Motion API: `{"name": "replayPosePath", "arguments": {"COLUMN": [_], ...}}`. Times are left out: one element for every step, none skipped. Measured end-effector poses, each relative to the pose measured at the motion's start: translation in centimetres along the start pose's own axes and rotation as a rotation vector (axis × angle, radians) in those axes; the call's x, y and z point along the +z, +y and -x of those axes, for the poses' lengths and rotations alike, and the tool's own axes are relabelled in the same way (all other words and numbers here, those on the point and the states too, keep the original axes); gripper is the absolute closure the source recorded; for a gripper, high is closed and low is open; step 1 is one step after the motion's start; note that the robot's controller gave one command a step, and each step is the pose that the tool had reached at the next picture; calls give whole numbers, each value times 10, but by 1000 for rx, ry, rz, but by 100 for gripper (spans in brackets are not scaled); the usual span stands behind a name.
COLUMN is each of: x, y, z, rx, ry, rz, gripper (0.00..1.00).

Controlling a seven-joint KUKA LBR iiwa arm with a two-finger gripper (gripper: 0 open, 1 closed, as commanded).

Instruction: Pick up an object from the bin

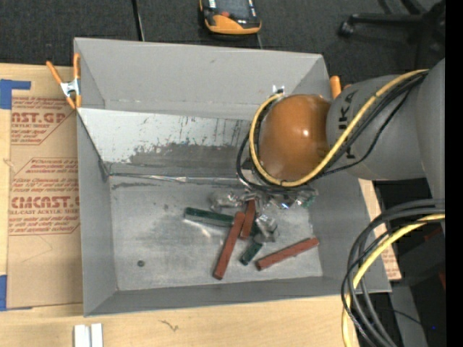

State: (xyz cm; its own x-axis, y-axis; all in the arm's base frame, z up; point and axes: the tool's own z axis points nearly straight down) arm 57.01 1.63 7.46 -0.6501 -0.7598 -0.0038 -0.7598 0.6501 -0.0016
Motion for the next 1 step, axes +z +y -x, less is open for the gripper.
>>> {"name": "replayPosePath", "arguments": {"x": [3], "y": [-12], "z": [-8], "rx": [-200], "ry": [-2], "rz": [2], "gripper": [100]}}
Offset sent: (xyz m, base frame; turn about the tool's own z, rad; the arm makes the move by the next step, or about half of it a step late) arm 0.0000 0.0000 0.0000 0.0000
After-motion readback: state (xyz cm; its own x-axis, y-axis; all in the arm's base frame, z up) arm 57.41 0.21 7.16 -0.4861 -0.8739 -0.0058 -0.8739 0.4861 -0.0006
